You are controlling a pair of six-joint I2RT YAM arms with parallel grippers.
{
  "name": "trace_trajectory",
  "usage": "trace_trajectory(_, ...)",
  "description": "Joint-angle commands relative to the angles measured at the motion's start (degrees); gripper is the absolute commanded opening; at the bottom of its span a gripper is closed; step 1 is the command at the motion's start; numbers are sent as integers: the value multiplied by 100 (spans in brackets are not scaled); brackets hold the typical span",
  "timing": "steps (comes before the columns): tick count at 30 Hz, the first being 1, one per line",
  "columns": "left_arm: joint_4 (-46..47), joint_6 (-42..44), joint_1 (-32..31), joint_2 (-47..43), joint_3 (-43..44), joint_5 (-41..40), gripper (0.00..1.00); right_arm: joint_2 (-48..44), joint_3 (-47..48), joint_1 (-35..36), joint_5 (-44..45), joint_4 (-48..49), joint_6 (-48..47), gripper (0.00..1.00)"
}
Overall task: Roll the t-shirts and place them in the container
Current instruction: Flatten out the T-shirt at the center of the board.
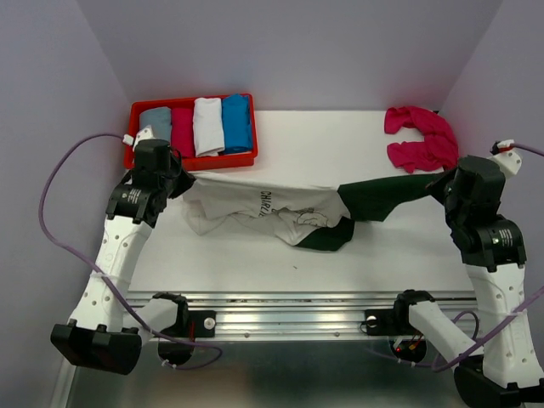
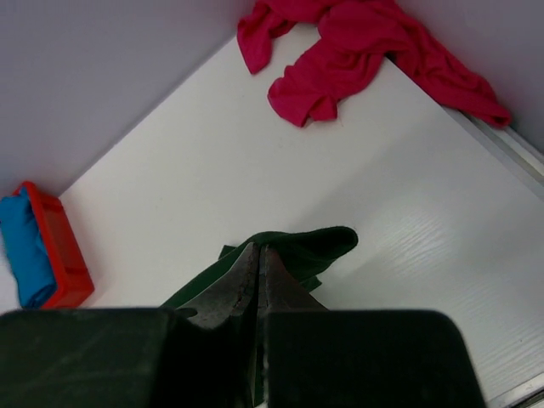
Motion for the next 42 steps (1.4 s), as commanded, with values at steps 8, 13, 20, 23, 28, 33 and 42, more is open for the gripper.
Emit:
trace_trajectory(8, -171, 1209, 593, 351, 1019, 988, 0, 171, 1065, -26, 783, 311, -591, 1)
trace_trajectory(13, 40, 1315, 593, 475, 617, 1613, 0, 285, 873, -26, 458, 329, -547, 1)
trace_trajectory(20, 646, 1175, 584, 754, -157, 1965, 0, 618, 83, -26, -131, 407, -547, 1)
trace_trajectory(23, 1041, 1113, 584, 1273, -71, 1999, 0, 1188, -286, -26, -228, 662, -503, 1)
trace_trajectory(28, 1271, 1157, 575, 1994, 193, 2131, 17, 1691, -806, -26, -105, 1075, -398, 1)
trace_trajectory(33, 1306, 1210, 566, 2382, 246, 2193, 36, 1981, -1061, -26, -158, 1383, -301, 1)
trace_trajectory(42, 1288, 1210, 566, 2294, 88, 1799, 58, 2192, -982, -26, -132, 1463, -362, 1)
